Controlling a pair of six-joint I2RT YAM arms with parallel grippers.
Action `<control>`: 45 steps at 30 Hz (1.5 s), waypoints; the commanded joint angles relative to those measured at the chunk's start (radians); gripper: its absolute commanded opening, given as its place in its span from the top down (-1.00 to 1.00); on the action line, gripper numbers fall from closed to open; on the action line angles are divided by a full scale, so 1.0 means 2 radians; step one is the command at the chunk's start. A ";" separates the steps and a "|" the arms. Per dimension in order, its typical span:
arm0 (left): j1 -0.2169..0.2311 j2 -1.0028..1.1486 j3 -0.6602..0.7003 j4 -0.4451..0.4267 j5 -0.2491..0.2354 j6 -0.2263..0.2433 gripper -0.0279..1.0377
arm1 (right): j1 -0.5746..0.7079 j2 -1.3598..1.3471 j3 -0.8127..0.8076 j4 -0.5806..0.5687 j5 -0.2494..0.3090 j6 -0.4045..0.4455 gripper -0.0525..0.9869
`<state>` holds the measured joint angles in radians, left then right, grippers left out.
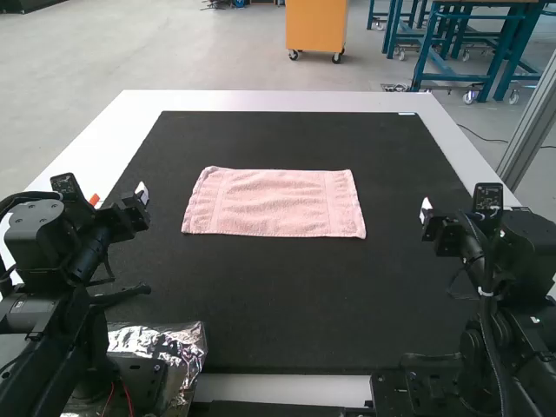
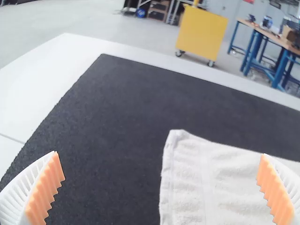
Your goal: Fold the towel.
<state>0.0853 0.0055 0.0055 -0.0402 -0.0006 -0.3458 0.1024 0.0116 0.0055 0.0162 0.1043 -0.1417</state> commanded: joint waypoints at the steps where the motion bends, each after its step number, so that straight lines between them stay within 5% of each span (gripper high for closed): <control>1: 0.005 -0.003 -0.003 0.003 -0.004 -0.004 -0.87 | -0.002 -0.005 -0.004 0.003 -0.003 -0.002 -0.85; 30: 0.005 -0.003 -0.003 0.004 -0.004 -0.004 -0.87 | -0.002 -0.005 -0.004 0.003 -0.003 -0.002 -0.85; 34: 0.004 -0.003 -0.003 0.033 -0.004 0.005 -0.87 | -0.002 -0.005 -0.004 0.050 -0.002 0.006 -0.85; 38: 0.005 -0.003 -0.003 0.095 -0.005 0.034 -0.87 | -0.004 -0.005 -0.004 0.135 0.018 -0.004 -0.85; 39: 0.005 -0.003 -0.003 0.111 -0.005 0.061 -0.86 | -0.004 -0.005 -0.004 0.149 0.018 -0.018 -0.85; 41: 0.004 -0.003 -0.004 0.113 -0.005 0.158 -0.86 | -0.002 -0.005 -0.004 0.161 0.018 -0.049 -0.85; 42: 0.003 -0.003 -0.003 0.114 -0.005 0.177 -0.86 | -0.001 -0.005 -0.004 0.162 0.018 -0.073 -0.85; 44: 0.003 -0.003 -0.003 0.131 -0.008 0.178 -0.80 | 0.001 -0.005 -0.004 0.164 0.018 -0.091 -0.85; 45: 0.004 -0.003 -0.003 0.137 -0.029 0.178 -0.78 | 0.002 -0.006 -0.004 0.161 0.018 -0.103 -0.85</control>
<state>0.0849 0.0055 0.0055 0.2092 -0.0082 -0.1043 0.1024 0.0116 0.0051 0.3286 0.1238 -0.2485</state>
